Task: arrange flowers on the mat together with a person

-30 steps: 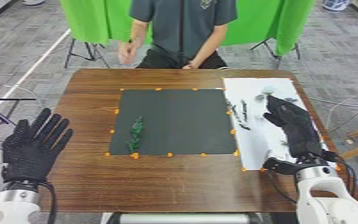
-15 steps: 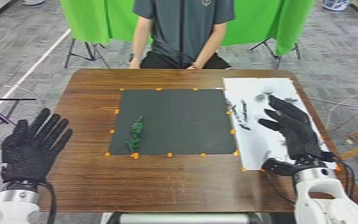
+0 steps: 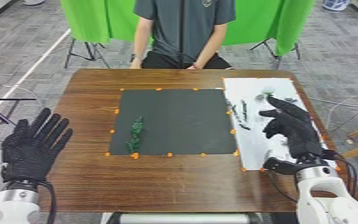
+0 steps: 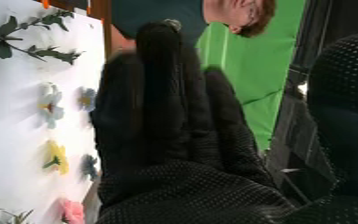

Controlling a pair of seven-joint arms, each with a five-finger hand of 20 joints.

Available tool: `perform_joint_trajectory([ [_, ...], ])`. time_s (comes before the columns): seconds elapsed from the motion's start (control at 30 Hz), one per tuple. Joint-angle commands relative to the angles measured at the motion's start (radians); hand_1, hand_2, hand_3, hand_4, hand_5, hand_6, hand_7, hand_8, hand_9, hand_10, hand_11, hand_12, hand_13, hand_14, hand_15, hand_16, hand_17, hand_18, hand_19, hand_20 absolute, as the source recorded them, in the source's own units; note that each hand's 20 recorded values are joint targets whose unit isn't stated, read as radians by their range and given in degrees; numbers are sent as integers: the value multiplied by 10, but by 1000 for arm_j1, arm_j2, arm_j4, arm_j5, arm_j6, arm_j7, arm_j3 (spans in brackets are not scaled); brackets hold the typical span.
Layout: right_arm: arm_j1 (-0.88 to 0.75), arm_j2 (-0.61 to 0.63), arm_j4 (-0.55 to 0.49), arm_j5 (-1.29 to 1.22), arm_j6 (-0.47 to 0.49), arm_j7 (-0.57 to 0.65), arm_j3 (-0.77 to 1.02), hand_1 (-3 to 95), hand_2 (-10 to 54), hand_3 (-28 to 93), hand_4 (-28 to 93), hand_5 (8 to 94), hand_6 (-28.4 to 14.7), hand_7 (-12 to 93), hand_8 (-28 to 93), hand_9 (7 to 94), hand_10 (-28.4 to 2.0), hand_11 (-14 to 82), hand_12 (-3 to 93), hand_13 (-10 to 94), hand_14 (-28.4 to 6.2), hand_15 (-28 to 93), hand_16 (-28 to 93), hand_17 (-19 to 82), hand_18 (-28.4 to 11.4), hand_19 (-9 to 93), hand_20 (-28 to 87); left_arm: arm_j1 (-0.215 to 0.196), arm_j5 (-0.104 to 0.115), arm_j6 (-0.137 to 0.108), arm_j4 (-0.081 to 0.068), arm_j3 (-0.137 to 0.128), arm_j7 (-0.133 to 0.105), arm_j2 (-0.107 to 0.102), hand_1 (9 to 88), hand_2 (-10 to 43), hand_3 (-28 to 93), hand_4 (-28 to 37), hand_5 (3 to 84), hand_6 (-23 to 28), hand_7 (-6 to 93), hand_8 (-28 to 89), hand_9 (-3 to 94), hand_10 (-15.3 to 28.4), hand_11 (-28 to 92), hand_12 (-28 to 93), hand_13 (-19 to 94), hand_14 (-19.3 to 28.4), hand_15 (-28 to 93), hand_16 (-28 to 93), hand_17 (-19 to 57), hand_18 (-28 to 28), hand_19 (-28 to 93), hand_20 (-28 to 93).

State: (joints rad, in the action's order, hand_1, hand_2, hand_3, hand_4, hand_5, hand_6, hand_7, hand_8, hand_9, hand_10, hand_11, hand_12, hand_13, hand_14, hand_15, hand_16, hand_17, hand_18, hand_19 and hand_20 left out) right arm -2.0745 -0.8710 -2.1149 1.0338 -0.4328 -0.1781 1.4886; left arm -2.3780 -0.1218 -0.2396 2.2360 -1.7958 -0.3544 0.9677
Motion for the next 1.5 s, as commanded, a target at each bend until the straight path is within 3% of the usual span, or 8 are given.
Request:
perform_joint_trajectory([
  [0.03, 2, 49, -4, -35, -44, -37, -25, 339, 0, 709, -248, 660, -26, 207, -132, 747, -147, 288, 215, 691, -102, 633, 252, 455, -145, 894, 196, -9, 15, -1, -5, 4, -10, -4, 272, 123, 722, -283, 443, 64, 86, -86, 393, 132, 127, 72, 307, 127, 159, -38, -15, 123, 244, 121],
  [0.13, 16, 122, -4, -101, -100, -82, -69, 347, 3, 718, -243, 672, -21, 214, -137, 746, -145, 280, 214, 684, -105, 616, 253, 447, -142, 880, 191, -10, 15, 1, -5, 0, -13, -7, 272, 123, 722, -283, 443, 64, 86, -86, 394, 132, 128, 72, 307, 126, 159, -38, -15, 123, 244, 120],
  [0.17, -28, -188, -6, -47, 631, 211, 620, 346, 0, 719, -240, 668, -20, 212, -139, 741, -145, 268, 210, 681, -104, 602, 249, 444, -139, 872, 187, -11, 15, 0, -4, -1, -15, -8, 272, 123, 721, -283, 443, 64, 87, -86, 394, 132, 128, 72, 307, 126, 159, -38, -15, 122, 243, 120],
  [0.2, -25, -183, -2, -69, 656, 222, 640, 341, -5, 716, -236, 659, -20, 208, -140, 729, -144, 249, 204, 675, -105, 585, 244, 438, -136, 860, 181, -10, 16, -1, -4, -1, -15, -8, 271, 123, 722, -283, 443, 64, 87, -86, 394, 132, 127, 72, 307, 126, 159, -38, -15, 123, 243, 120],
  [0.7, -57, -27, -22, -170, 475, 151, 628, 261, 97, 744, -222, 614, -59, 170, -123, 659, -175, 218, 193, 596, -147, 564, 225, 345, -173, 799, 197, -18, 19, 3, -3, -4, -35, -13, 274, 122, 721, -283, 443, 63, 87, -87, 395, 132, 129, 72, 307, 127, 158, -38, -15, 122, 242, 120],
  [0.87, -45, 7, -17, -111, 406, 123, 606, 264, 74, 753, -219, 603, -56, 172, -121, 642, -174, 212, 189, 582, -143, 558, 216, 333, -170, 779, 202, -27, 21, -1, 1, -6, -38, -11, 273, 122, 722, -283, 443, 63, 87, -86, 395, 132, 129, 72, 307, 126, 160, -37, -15, 123, 241, 121],
  [1.03, -37, 71, -18, 261, 196, 194, 557, 287, 12, 749, -217, 579, -58, 177, -124, 603, -170, 206, 186, 551, -146, 547, 208, 310, -175, 750, 209, -24, 14, 0, 0, -10, -34, -7, 273, 122, 722, -283, 443, 63, 86, -86, 395, 132, 128, 72, 307, 126, 159, -37, -15, 122, 241, 121],
  [1.5, -110, 129, -44, 1105, 423, 461, 640, 263, -95, 727, -252, 490, -64, 158, -116, 506, -173, 180, 192, 478, -142, 524, 203, 272, -191, 700, 245, -21, 13, -4, -3, -17, -27, -8, 273, 122, 721, -283, 444, 64, 86, -86, 395, 132, 127, 72, 308, 127, 161, -37, -15, 122, 241, 122],
])
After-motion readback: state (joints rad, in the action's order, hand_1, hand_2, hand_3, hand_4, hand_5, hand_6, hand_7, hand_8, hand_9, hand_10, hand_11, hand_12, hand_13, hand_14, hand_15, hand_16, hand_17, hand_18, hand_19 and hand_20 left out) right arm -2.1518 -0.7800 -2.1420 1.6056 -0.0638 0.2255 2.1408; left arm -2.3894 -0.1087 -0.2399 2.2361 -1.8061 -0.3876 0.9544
